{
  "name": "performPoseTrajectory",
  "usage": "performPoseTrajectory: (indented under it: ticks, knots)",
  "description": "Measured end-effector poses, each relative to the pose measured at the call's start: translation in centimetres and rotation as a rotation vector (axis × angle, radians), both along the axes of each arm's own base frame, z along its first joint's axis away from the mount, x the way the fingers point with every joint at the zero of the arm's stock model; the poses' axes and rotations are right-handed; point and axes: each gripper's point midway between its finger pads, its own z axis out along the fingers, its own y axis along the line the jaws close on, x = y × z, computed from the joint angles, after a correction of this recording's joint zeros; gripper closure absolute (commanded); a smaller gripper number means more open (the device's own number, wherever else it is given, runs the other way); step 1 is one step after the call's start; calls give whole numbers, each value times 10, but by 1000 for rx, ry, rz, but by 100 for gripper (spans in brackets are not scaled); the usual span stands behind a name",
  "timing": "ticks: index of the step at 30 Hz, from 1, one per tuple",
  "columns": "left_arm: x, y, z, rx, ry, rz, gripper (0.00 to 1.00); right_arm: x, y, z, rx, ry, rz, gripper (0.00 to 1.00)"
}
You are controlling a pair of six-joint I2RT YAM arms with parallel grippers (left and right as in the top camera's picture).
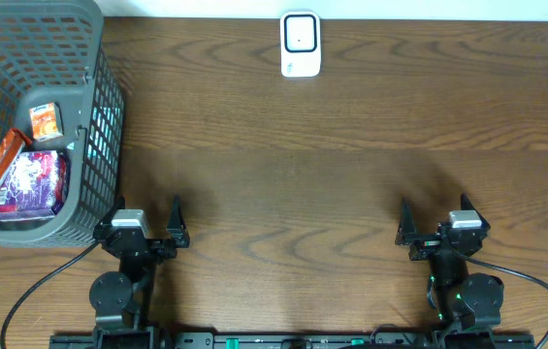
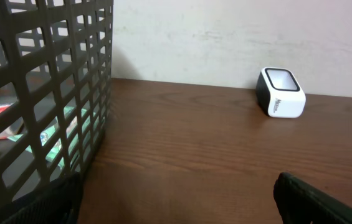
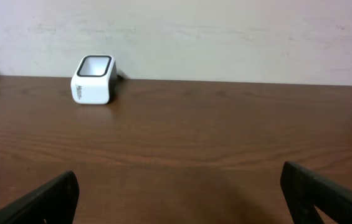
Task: Scan the item barcode
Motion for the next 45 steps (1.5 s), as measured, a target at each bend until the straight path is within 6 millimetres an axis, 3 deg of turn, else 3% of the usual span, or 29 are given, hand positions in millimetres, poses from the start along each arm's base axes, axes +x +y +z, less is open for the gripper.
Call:
performPoseTrajectory:
  ticks: [45]
  knots:
    - [0,0,0,0,0,0,2,0,-3,0,-16,-1,-12,1]
